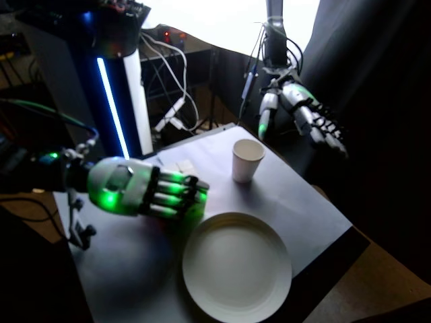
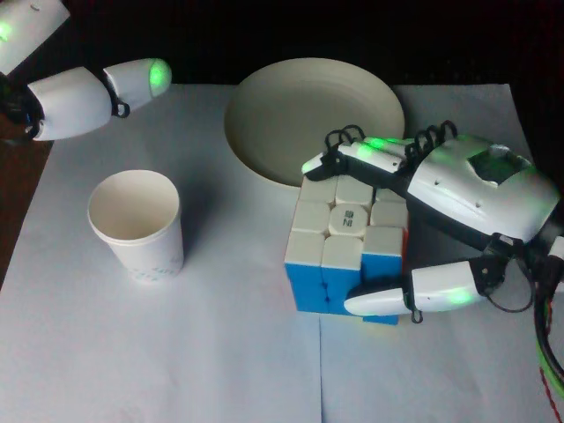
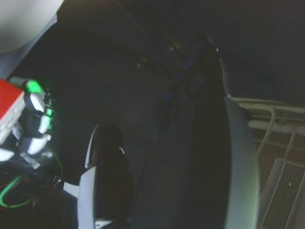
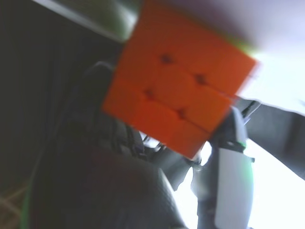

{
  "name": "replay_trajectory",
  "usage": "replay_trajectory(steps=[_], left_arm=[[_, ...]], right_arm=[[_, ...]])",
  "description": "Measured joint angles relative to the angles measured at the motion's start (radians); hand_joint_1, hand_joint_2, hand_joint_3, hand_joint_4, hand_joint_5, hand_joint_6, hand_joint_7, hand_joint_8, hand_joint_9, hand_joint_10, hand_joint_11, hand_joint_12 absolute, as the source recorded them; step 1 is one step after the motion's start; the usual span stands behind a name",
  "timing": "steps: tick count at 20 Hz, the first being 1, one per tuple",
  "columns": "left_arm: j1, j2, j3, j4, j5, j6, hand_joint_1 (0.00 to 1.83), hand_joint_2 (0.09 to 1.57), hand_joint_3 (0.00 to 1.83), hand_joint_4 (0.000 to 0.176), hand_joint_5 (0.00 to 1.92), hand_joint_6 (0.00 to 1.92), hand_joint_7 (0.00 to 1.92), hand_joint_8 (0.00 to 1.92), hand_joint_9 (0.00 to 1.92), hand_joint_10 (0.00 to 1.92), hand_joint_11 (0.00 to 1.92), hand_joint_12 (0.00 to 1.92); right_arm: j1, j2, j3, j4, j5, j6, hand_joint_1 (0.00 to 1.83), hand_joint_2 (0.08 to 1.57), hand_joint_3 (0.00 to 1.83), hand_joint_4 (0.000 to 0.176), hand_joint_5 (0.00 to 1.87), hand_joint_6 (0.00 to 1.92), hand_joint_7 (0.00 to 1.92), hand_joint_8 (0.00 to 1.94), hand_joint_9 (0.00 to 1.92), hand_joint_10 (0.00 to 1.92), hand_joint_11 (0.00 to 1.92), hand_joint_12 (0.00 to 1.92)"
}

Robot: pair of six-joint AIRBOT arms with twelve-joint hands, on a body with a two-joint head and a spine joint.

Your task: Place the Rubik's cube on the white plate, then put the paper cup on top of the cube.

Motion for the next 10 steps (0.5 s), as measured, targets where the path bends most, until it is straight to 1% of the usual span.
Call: replay_trajectory(steps=[1, 2, 3, 4, 5, 6, 7, 8, 9, 10], left_arm=[[0.000, 0.000, 0.000, 0.001, -0.002, 0.000, 0.34, 1.34, 0.00, 0.085, 0.04, 0.00, 0.00, 0.00, 0.00, 0.00, 0.00, 0.25], [0.000, 0.000, 0.000, -0.001, -0.002, 0.000, 0.36, 1.33, 0.00, 0.100, 0.04, 0.00, 0.00, 0.00, 0.00, 0.00, 0.00, 0.18], [0.001, 0.000, 0.000, -0.003, -0.003, 0.000, 0.38, 1.32, 0.00, 0.095, 0.04, 0.00, 0.00, 0.00, 0.00, 0.00, 0.00, 0.15], [0.001, 0.000, 0.000, -0.003, -0.002, 0.000, 0.38, 1.33, 0.00, 0.086, 0.04, 0.00, 0.00, 0.00, 0.00, 0.00, 0.00, 0.19], [0.001, 0.000, 0.000, -0.003, -0.003, 0.000, 0.38, 1.34, 0.00, 0.067, 0.04, 0.00, 0.00, 0.00, 0.00, 0.00, 0.00, 0.26], [0.001, 0.000, 0.000, -0.003, -0.003, 0.000, 0.38, 1.34, 0.00, 0.067, 0.04, 0.00, 0.00, 0.00, 0.00, 0.00, 0.00, 0.26], [0.001, 0.000, 0.000, -0.003, -0.004, 0.000, 0.37, 1.33, 0.00, 0.093, 0.04, 0.00, 0.00, 0.00, 0.00, 0.00, 0.00, 0.23], [0.001, 0.000, 0.000, -0.007, -0.003, 0.000, 0.37, 1.33, 0.00, 0.100, 0.03, 0.00, 0.00, 0.00, 0.00, 0.00, 0.00, 0.14], [0.001, 0.000, 0.000, -0.007, -0.003, 0.000, 0.40, 1.34, 0.00, 0.081, 0.04, 0.00, 0.00, 0.00, 0.00, 0.00, 0.00, 0.12], [0.001, 0.000, 0.000, 0.000, -0.004, 0.000, 0.40, 1.34, 0.00, 0.074, 0.04, 0.00, 0.00, 0.00, 0.00, 0.00, 0.00, 0.11]], right_arm=[[0.000, 0.009, -0.010, -0.011, 0.010, -0.003, 1.12, 1.37, 0.01, 0.000, 0.45, 1.58, 0.63, 1.82, 0.81, 1.92, 0.97, 1.92], [0.000, 0.018, -0.016, -0.023, 0.017, -0.003, 1.12, 1.39, 0.01, 0.000, 0.41, 1.59, 0.64, 1.86, 0.81, 1.92, 0.95, 1.92], [0.000, 0.034, -0.024, -0.037, 0.031, -0.011, 1.12, 1.40, 0.01, 0.000, 0.40, 1.60, 0.62, 1.89, 0.87, 1.92, 0.97, 1.92], [-0.004, 0.042, -0.026, -0.039, 0.044, -0.011, 1.12, 1.40, 0.01, 0.000, 0.41, 1.60, 0.62, 1.88, 0.83, 1.92, 0.86, 1.92], [-0.004, 0.063, -0.026, -0.032, 0.062, -0.012, 1.08, 1.40, 0.01, 0.000, 0.40, 1.66, 0.60, 1.83, 0.62, 1.92, 0.63, 1.92], [-0.004, 0.063, -0.026, -0.032, 0.062, -0.012, 1.08, 1.40, 0.01, 0.000, 0.40, 1.66, 0.60, 1.83, 0.62, 1.92, 0.63, 1.92], [0.004, 0.080, -0.023, -0.032, 0.080, -0.013, 1.11, 1.40, 0.00, 0.000, 0.42, 1.58, 0.60, 1.90, 0.73, 1.92, 0.87, 1.92], [0.019, 0.082, -0.015, -0.029, 0.084, -0.014, 1.12, 1.39, 0.00, 0.000, 0.43, 1.57, 0.61, 1.88, 0.81, 1.92, 0.99, 1.92], [0.034, 0.083, -0.009, -0.023, 0.087, -0.015, 1.10, 1.39, 0.00, 0.000, 0.44, 1.61, 0.62, 1.83, 0.78, 1.92, 0.95, 1.92], [0.045, 0.087, -0.002, -0.021, 0.101, -0.014, 1.08, 1.39, 0.00, 0.000, 0.44, 1.63, 0.60, 1.81, 0.68, 1.92, 0.83, 1.92]])
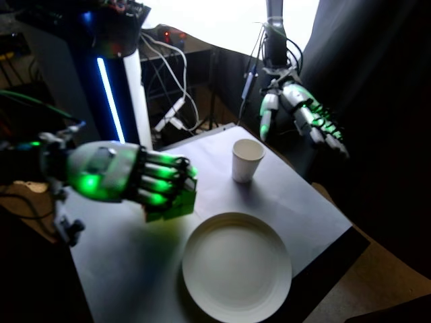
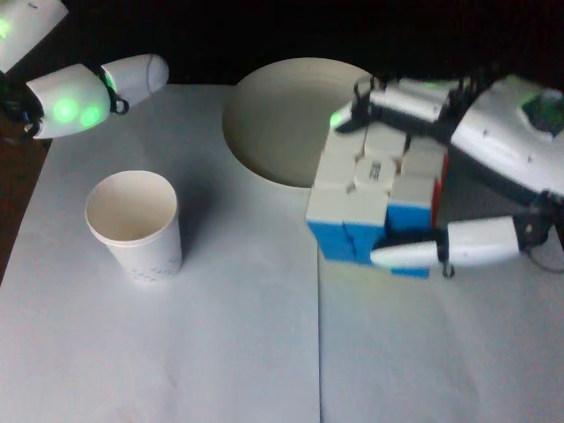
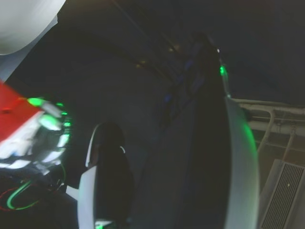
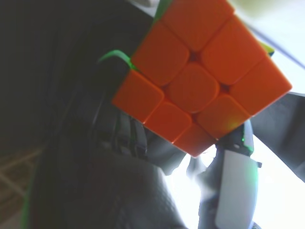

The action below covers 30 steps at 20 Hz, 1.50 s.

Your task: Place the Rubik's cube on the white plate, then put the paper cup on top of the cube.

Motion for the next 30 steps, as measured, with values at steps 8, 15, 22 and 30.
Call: replay_trajectory(steps=[8, 15, 22, 30], left_arm=[[0.006, 0.000, 0.000, -0.010, -0.008, 0.000, 0.34, 1.33, 0.00, 0.104, 0.03, 0.00, 0.00, 0.00, 0.00, 0.00, 0.00, 0.31], [0.010, -0.002, 0.007, -0.022, -0.015, 0.000, 0.30, 1.32, 0.00, 0.076, 0.05, 0.00, 0.00, 0.00, 0.00, 0.00, 0.00, 0.40], [0.010, -0.007, 0.007, -0.017, -0.026, 0.000, 0.36, 1.31, 0.00, 0.093, 0.06, 0.00, 0.00, 0.00, 0.00, 0.00, 0.00, 0.11], [0.018, -0.007, 0.007, -0.032, -0.040, 0.000, 0.34, 1.32, 0.00, 0.107, 0.05, 0.00, 0.00, 0.00, 0.00, 0.00, 0.00, 0.09]], right_arm=[[0.201, -0.103, 0.171, 0.035, -0.059, 0.000, 1.05, 1.38, 0.00, 0.003, 0.49, 1.65, 0.56, 1.76, 0.59, 1.92, 0.71, 1.92], [0.266, -0.311, 0.387, 0.115, -0.292, 0.000, 1.12, 1.36, 0.00, 0.000, 0.46, 1.57, 0.66, 1.75, 0.86, 1.92, 1.03, 1.92], [0.260, -0.358, 0.460, 0.208, -0.408, 0.002, 0.72, 1.17, 0.00, 0.064, 0.10, 0.17, 0.17, 0.04, 0.11, 0.57, 0.00, 1.31], [0.239, -0.325, 0.416, 0.214, -0.413, 0.001, 0.52, 1.08, 0.00, 0.175, 0.00, 0.00, 0.00, 0.00, 0.00, 0.00, 0.00, 0.14]])
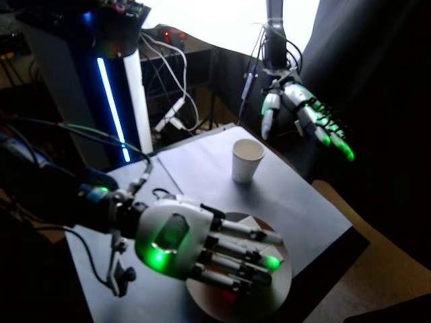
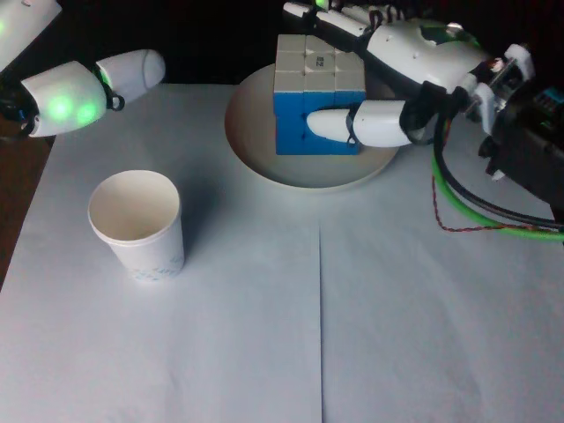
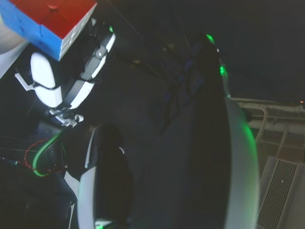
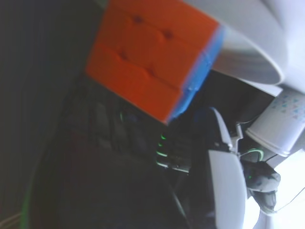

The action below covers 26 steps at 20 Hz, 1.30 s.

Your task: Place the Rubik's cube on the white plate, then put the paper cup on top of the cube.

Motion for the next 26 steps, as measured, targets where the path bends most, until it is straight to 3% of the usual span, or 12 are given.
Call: replay_trajectory(steps=[1, 3, 5, 8, 9, 12, 14, 15, 19, 20, 24, 26], left_arm=[[0.001, 0.000, 0.000, -0.002, 0.001, 0.000, 0.37, 1.32, 0.00, 0.098, 0.06, 0.00, 0.00, 0.00, 0.00, 0.00, 0.00, 0.08], [0.001, 0.000, 0.000, -0.003, 0.000, 0.000, 0.36, 1.35, 0.00, 0.074, 0.06, 0.00, 0.00, 0.00, 0.00, 0.00, 0.00, 0.19], [0.005, 0.000, 0.000, -0.003, -0.003, 0.000, 0.35, 1.33, 0.00, 0.098, 0.06, 0.00, 0.00, 0.00, 0.00, 0.00, 0.00, 0.20], [0.006, 0.001, -0.001, -0.008, -0.002, 0.000, 0.29, 1.33, 0.00, 0.063, 0.06, 0.00, 0.00, 0.00, 0.00, 0.00, 0.00, 0.23], [0.010, 0.002, -0.003, -0.009, -0.004, 0.000, 0.32, 1.34, 0.00, 0.063, 0.05, 0.00, 0.00, 0.00, 0.00, 0.00, 0.00, 0.24], [0.021, 0.009, -0.013, -0.003, -0.006, 0.000, 0.38, 1.30, 0.00, 0.091, 0.05, 0.00, 0.00, 0.00, 0.00, 0.00, 0.00, 0.33], [0.032, 0.020, -0.023, -0.009, -0.013, 0.000, 0.41, 1.29, 0.00, 0.080, 0.05, 0.00, 0.00, 0.00, 0.00, 0.00, 0.00, 0.22], [0.037, 0.026, -0.026, -0.008, -0.018, 0.000, 0.37, 1.27, 0.00, 0.079, 0.05, 0.00, 0.00, 0.00, 0.00, 0.00, 0.00, 0.11], [0.094, 0.058, -0.062, -0.014, -0.045, 0.001, 0.38, 1.22, 0.00, 0.091, 0.08, 0.00, 0.00, 0.00, 0.00, 0.00, 0.00, 0.27], [0.107, 0.060, -0.074, -0.015, -0.059, 0.000, 0.38, 1.21, 0.00, 0.102, 0.08, 0.00, 0.00, 0.00, 0.00, 0.00, 0.00, 0.38], [0.204, 0.093, -0.139, -0.006, -0.102, 0.000, 0.38, 1.11, 0.00, 0.102, 0.03, 0.00, 0.00, 0.00, 0.00, 0.00, 0.00, 0.42], [0.241, 0.104, -0.165, 0.002, -0.137, 0.000, 0.34, 1.03, 0.00, 0.124, 0.00, 0.00, 0.00, 0.00, 0.00, 0.00, 0.00, 0.00]], right_arm=[[0.000, 0.006, -0.008, 0.003, 0.002, -0.010, 0.51, 1.09, 0.00, 0.133, 0.00, 0.00, 0.00, 0.00, 0.00, 0.00, 0.00, 0.26], [0.000, 0.020, -0.027, 0.003, 0.004, -0.025, 0.50, 1.12, 0.01, 0.155, 0.00, 0.00, 0.00, 0.00, 0.00, 0.00, 0.00, 0.13], [0.000, 0.053, -0.061, -0.002, 0.026, -0.029, 0.47, 1.10, 0.00, 0.176, 0.00, 0.00, 0.00, 0.00, 0.00, 0.00, 0.00, 0.00], [0.000, 0.156, -0.163, 0.003, 0.110, -0.108, 0.38, 1.17, 0.03, 0.130, 0.00, 0.00, 0.00, 0.00, 0.00, 0.00, 0.00, 0.00], [-0.009, 0.184, -0.192, 0.005, 0.147, -0.123, 0.40, 1.18, 0.03, 0.167, 0.00, 0.00, 0.00, 0.00, 0.00, 0.00, 0.00, 0.00], [-0.070, 0.267, -0.292, -0.005, 0.226, -0.169, 0.40, 1.21, 0.02, 0.146, 0.00, 0.00, 0.00, 0.00, 0.00, 0.00, 0.04, 0.03], [-0.112, 0.314, -0.354, -0.019, 0.240, -0.203, 0.39, 1.20, 0.01, 0.176, 0.00, 0.00, 0.00, 0.00, 0.00, 0.00, 0.00, 0.00], [-0.143, 0.342, -0.379, -0.032, 0.270, -0.204, 0.29, 1.25, 0.03, 0.097, 0.00, 0.00, 0.00, 0.00, 0.00, 0.00, 0.00, 0.00], [-0.254, 0.444, -0.449, 0.024, 0.376, -0.204, 0.26, 1.20, 0.00, 0.063, 0.00, 0.00, 0.00, 0.00, 0.00, 0.00, 0.00, 0.00], [-0.283, 0.459, -0.461, 0.059, 0.410, -0.204, 0.22, 1.22, 0.01, 0.085, 0.00, 0.00, 0.00, 0.00, 0.00, 0.00, 0.00, 0.00], [-0.336, 0.479, -0.476, 0.110, 0.463, -0.205, 0.20, 1.27, 0.02, 0.090, 0.00, 0.00, 0.00, 0.00, 0.00, 0.00, 0.00, 0.00], [-0.336, 0.479, -0.477, 0.110, 0.473, -0.205, 0.20, 1.27, 0.02, 0.090, 0.00, 0.00, 0.00, 0.00, 0.00, 0.00, 0.00, 0.00]])
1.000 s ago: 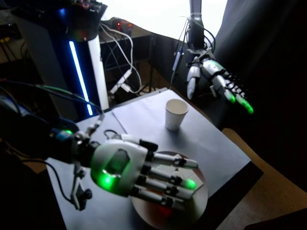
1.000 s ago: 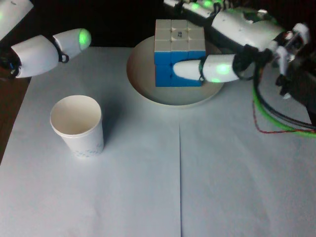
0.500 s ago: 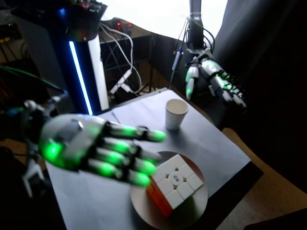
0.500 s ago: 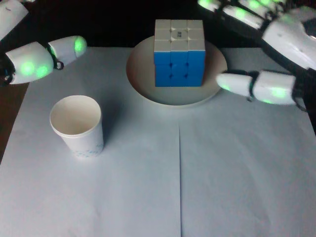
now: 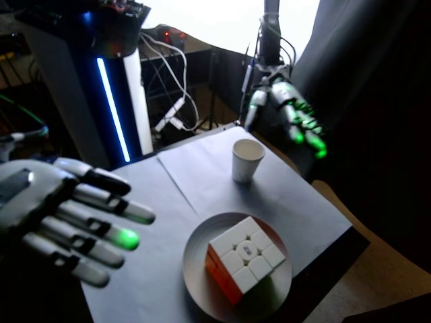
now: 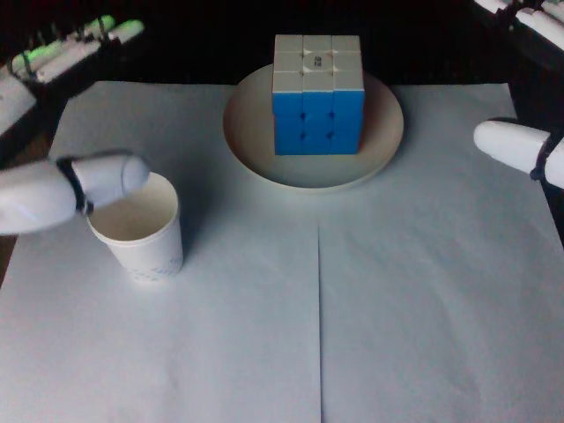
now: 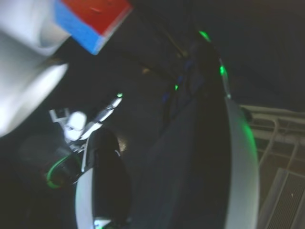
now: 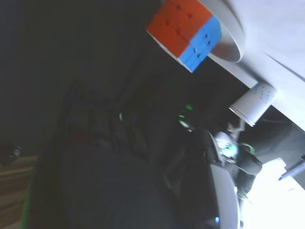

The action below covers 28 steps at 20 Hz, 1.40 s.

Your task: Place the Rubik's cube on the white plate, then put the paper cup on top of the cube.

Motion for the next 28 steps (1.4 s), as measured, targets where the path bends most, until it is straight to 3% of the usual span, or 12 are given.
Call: replay_trajectory(steps=[2, 6, 11, 13, 14, 15, 18, 19, 20, 22, 24, 28], left_arm=[[0.004, 0.003, -0.002, -0.005, -0.011, 0.000, 0.38, 0.99, 0.00, 0.147, 0.00, 0.00, 0.00, 0.00, 0.00, 0.00, 0.00, 0.00], [0.109, 0.029, -0.062, -0.007, -0.070, -0.017, 0.35, 0.97, 0.00, 0.146, 0.00, 0.00, 0.00, 0.00, 0.00, 0.00, 0.05, 0.02], [0.150, -0.024, -0.047, -0.060, -0.047, -0.031, 0.57, 0.95, 0.00, 0.100, 0.00, 0.00, 0.00, 0.00, 0.00, 0.00, 0.00, 0.00], [0.150, -0.056, -0.024, -0.074, -0.008, -0.034, 0.57, 0.99, 0.01, 0.176, 0.00, 0.00, 0.00, 0.00, 0.00, 0.00, 0.00, 0.00], [0.150, -0.069, -0.014, -0.077, 0.007, -0.034, 0.58, 0.99, 0.01, 0.176, 0.00, 0.00, 0.00, 0.00, 0.00, 0.00, 0.00, 0.00], [0.150, -0.089, 0.003, -0.098, 0.032, -0.035, 0.67, 1.02, 0.02, 0.134, 0.00, 0.00, 0.00, 0.00, 0.00, 0.00, 0.00, 0.00], [0.149, -0.108, 0.031, -0.126, 0.066, -0.040, 0.74, 1.06, 0.02, 0.129, 0.00, 0.00, 0.01, 0.00, 0.00, 0.00, 0.00, 0.00], [0.143, -0.115, 0.039, -0.131, 0.071, -0.040, 0.74, 1.09, 0.00, 0.132, 0.09, 0.02, 0.10, 0.01, 0.07, 0.01, 0.00, 0.42], [0.134, -0.127, 0.047, -0.139, 0.084, -0.040, 0.80, 1.10, 0.00, 0.171, 0.26, 0.09, 0.30, 0.09, 0.19, 0.20, 0.00, 1.04], [0.112, -0.154, 0.070, -0.139, 0.104, -0.048, 0.87, 1.11, 0.00, 0.176, 0.29, 0.29, 0.31, 0.46, 0.06, 0.86, 0.00, 1.30], [0.109, -0.165, 0.080, -0.135, 0.105, -0.072, 0.90, 1.13, 0.00, 0.085, 0.27, 0.70, 0.25, 0.80, 0.13, 1.19, 0.00, 1.60], [0.109, -0.166, 0.077, -0.127, 0.102, -0.087, 0.90, 1.13, 0.00, 0.074, 0.28, 0.83, 0.23, 1.01, 0.13, 1.34, 0.00, 1.68]], right_arm=[[0.000, -0.001, 0.000, -0.003, 0.002, 0.000, 0.18, 1.29, 0.03, 0.049, 0.00, 0.00, 0.00, 0.00, 0.00, 0.00, 0.00, 0.00], [-0.002, -0.008, -0.001, 0.018, 0.005, 0.000, 0.22, 1.26, 0.00, 0.060, 0.00, 0.00, 0.00, 0.00, 0.00, 0.00, 0.00, 0.00], [-0.002, -0.013, -0.002, 0.003, 0.005, 0.000, 0.25, 1.25, 0.00, 0.084, 0.00, 0.00, 0.00, 0.00, 0.00, 0.00, 0.00, 0.00], [-0.002, -0.013, -0.001, 0.011, 0.005, 0.000, 0.24, 1.25, 0.00, 0.087, 0.00, 0.00, 0.00, 0.00, 0.00, 0.00, 0.00, 0.00], [-0.002, -0.013, -0.001, 0.010, 0.005, 0.000, 0.22, 1.25, 0.00, 0.088, 0.00, 0.00, 0.00, 0.00, 0.00, 0.00, 0.00, 0.00], [-0.002, -0.013, -0.001, 0.010, 0.005, 0.000, 0.24, 1.26, 0.00, 0.089, 0.00, 0.00, 0.00, 0.00, 0.00, 0.00, 0.00, 0.00], [-0.002, -0.014, -0.001, 0.010, 0.005, 0.000, 0.26, 1.27, 0.01, 0.090, 0.00, 0.00, 0.00, 0.00, 0.00, 0.00, 0.00, 0.00], [-0.002, -0.014, -0.001, 0.010, 0.005, 0.000, 0.25, 1.27, 0.01, 0.090, 0.00, 0.00, 0.00, 0.00, 0.00, 0.00, 0.00, 0.00], [-0.002, -0.017, -0.001, 0.010, 0.005, 0.000, 0.26, 1.27, 0.00, 0.078, 0.00, 0.00, 0.00, 0.00, 0.00, 0.00, 0.00, 0.00], [-0.002, -0.018, -0.001, 0.006, 0.005, 0.000, 0.26, 1.28, 0.01, 0.073, 0.00, 0.00, 0.00, 0.00, 0.00, 0.00, 0.00, 0.00], [-0.002, -0.018, -0.001, 0.010, 0.005, 0.000, 0.27, 1.27, 0.00, 0.080, 0.00, 0.00, 0.00, 0.00, 0.00, 0.00, 0.00, 0.00], [-0.002, -0.018, -0.001, 0.009, 0.005, 0.000, 0.30, 1.28, 0.01, 0.079, 0.00, 0.00, 0.00, 0.00, 0.00, 0.00, 0.00, 0.00]])
